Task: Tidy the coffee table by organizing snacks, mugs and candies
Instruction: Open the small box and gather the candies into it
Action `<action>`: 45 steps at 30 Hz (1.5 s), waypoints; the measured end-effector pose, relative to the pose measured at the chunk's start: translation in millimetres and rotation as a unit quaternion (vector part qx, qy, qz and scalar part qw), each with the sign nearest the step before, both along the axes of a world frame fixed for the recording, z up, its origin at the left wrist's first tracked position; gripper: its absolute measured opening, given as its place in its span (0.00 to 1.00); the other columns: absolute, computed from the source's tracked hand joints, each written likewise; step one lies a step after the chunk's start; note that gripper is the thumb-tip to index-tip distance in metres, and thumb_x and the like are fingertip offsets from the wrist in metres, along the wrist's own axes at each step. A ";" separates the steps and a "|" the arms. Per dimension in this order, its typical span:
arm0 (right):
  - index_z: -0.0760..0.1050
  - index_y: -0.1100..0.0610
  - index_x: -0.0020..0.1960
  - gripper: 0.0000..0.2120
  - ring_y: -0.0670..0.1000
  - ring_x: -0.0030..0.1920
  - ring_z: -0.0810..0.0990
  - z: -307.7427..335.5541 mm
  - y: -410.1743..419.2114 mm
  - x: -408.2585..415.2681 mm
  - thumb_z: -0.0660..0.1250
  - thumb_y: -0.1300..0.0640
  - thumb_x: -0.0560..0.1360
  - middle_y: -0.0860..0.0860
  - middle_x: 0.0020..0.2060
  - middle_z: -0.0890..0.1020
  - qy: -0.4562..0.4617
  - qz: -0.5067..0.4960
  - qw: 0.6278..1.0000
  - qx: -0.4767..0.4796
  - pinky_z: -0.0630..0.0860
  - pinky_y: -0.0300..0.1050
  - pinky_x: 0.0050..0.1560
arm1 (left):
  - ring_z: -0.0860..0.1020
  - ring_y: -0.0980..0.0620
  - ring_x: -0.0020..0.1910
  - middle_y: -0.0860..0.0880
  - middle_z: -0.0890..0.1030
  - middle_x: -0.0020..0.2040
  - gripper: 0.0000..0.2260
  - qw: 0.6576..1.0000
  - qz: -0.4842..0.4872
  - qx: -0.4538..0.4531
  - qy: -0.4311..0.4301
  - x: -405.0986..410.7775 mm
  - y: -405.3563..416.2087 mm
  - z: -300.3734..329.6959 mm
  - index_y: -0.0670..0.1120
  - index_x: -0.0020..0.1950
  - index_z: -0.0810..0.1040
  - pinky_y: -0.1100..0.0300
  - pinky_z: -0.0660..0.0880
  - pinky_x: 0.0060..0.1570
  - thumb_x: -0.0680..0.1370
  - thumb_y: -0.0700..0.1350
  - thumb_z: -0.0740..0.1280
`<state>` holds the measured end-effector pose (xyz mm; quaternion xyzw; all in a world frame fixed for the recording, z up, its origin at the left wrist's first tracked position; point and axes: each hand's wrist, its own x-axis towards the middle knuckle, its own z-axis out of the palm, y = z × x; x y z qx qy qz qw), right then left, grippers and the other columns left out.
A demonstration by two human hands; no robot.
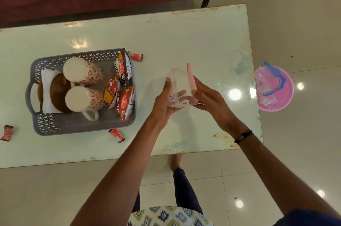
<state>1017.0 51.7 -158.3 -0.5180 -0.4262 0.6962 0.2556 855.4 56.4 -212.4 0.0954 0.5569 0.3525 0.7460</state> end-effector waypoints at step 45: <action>0.64 0.53 0.71 0.23 0.49 0.63 0.71 -84.2 -17.6 52.4 0.61 0.49 0.78 0.50 0.65 0.72 -0.097 -0.314 0.935 -0.137 0.71 0.51 0.65 | 0.67 0.50 0.62 0.52 0.62 0.72 0.29 0.972 -0.090 -0.026 0.216 14.4 3.2 -25.8 0.54 0.74 0.56 0.44 0.71 0.62 0.75 0.39 0.59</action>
